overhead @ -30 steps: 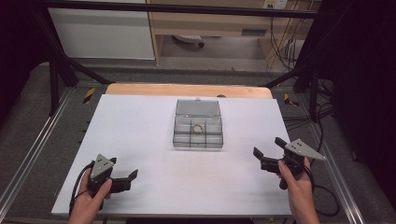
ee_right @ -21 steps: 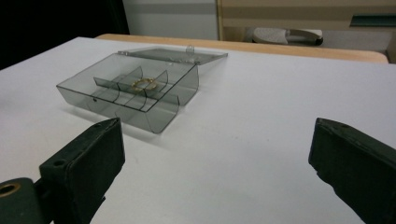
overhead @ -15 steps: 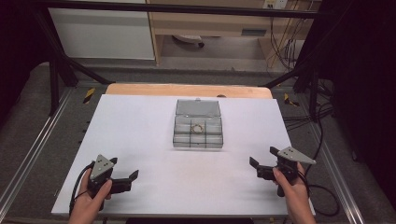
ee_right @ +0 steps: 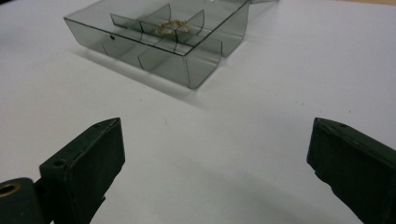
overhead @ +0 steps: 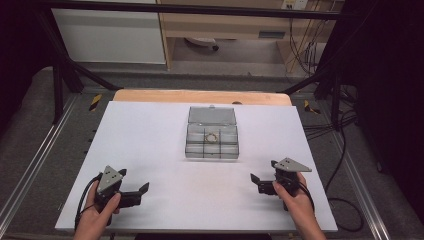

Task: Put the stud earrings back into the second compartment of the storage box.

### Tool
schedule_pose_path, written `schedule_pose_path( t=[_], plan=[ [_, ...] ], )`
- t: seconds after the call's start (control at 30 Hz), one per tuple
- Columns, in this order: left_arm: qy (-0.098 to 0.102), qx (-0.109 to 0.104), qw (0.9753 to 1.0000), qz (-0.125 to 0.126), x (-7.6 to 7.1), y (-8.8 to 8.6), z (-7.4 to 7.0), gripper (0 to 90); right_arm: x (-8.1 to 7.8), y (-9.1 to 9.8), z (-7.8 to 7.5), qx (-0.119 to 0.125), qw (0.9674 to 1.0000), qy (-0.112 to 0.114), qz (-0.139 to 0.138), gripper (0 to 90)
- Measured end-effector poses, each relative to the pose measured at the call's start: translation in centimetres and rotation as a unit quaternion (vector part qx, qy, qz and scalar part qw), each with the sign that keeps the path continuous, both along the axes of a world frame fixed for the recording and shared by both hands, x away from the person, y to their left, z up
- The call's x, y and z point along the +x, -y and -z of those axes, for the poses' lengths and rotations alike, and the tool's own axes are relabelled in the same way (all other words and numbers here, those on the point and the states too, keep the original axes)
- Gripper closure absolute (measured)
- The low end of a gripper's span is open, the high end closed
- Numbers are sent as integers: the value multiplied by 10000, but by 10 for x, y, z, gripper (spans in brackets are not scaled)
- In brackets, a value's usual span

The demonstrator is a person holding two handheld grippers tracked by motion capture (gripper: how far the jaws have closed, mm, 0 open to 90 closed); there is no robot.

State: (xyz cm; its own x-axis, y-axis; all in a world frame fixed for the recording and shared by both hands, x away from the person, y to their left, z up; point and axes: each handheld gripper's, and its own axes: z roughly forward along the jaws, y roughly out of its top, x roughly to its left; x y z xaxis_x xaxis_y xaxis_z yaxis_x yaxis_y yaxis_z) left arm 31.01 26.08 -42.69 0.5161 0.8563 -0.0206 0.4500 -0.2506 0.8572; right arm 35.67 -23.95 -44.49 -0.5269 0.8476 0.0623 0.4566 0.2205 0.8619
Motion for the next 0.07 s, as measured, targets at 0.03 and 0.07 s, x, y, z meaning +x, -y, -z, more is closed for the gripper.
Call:
schedule_pose_path(
  t=[0.03,0.07],
  plan=[
    [-2,5,10000,5,0,0,0,70,0,1,-1,-50,9999,35,95,55],
    [1,22,10000,11,0,1,0,70,0,1,-1,-50,9999,35,95,55]
  ],
)
